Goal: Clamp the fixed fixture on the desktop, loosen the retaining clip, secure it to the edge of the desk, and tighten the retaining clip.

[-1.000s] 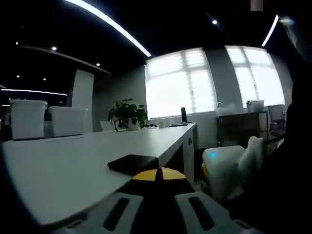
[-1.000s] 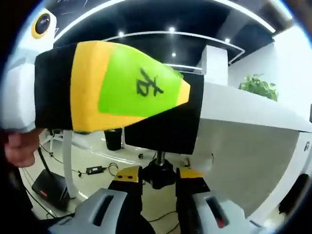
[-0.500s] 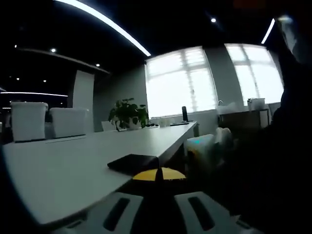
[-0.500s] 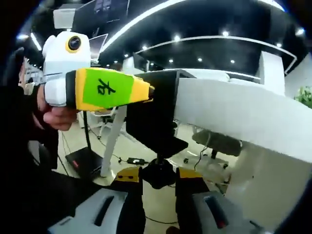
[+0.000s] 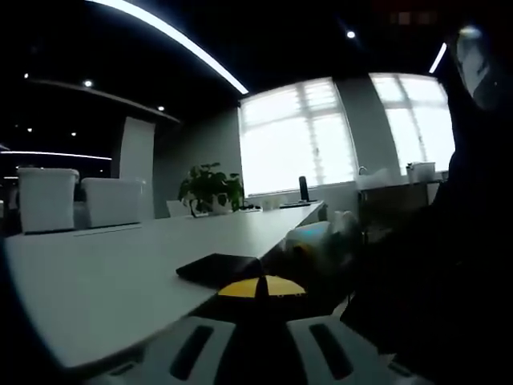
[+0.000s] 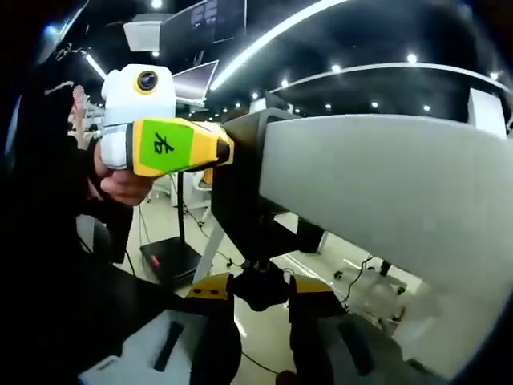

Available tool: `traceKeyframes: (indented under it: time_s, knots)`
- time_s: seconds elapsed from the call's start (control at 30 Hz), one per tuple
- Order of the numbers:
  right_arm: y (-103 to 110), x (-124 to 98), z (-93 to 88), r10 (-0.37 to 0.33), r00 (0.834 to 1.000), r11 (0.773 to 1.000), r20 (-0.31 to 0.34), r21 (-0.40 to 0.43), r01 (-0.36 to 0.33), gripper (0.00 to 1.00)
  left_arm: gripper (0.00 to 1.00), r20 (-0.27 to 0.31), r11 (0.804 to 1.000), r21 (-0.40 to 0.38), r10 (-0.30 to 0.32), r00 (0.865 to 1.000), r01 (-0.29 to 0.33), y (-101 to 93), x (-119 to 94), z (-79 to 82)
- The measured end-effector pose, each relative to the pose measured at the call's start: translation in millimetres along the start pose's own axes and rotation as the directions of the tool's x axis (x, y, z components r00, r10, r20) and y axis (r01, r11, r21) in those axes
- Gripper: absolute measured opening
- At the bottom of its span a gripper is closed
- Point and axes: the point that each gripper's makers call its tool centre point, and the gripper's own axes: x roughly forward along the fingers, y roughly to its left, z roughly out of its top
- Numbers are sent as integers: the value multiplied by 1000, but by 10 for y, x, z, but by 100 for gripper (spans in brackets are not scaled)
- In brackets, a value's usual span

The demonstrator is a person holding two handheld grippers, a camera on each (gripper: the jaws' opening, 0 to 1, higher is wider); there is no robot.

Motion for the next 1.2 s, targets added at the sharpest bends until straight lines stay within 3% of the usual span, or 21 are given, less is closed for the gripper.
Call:
traceKeyframes:
  time_s: [0.1,0.23,0.33,0.5,0.63,0.77,0.83,0.97,1.0,1.2]
  knots:
    - [-36,-36,-22,-72,997,997,-37,24,73,25,1,0,1000,0,0,1000,0,-2,1,2]
    - [-70,-138,28,-187,982,974,-10,125,187,25,1,1,1000,8,-5,1000,5,-8,2,3]
    - [-73,-216,-18,-288,957,943,-32,165,290,29,1,3,1000,-9,-8,1000,8,-4,0,8]
    - [98,-231,-33,-369,928,905,-56,204,372,40,1,1,1000,-10,-5,1000,5,7,-21,19]
    - [128,-211,-12,-454,887,862,-86,209,461,46,1,8,1000,-19,3,1000,-3,22,-46,41]
    - [102,-223,40,-535,841,809,-88,234,539,42,1,5,1000,-11,6,1000,-6,21,-44,36]
    - [56,-239,35,-576,811,794,-106,164,585,41,1,9,1000,-18,3,1000,-3,26,-47,36]
    - [59,-227,45,-596,795,776,-110,174,606,40,1,11,1000,-19,1,1000,-1,24,-45,34]
    - [50,-240,40,-612,783,764,-114,171,622,39,1,11,1000,-20,0,1000,1,22,-44,33]
    - [-35,-231,-38,-645,752,732,-140,170,660,27,1,13,1000,-25,-3,1000,3,17,-36,25]
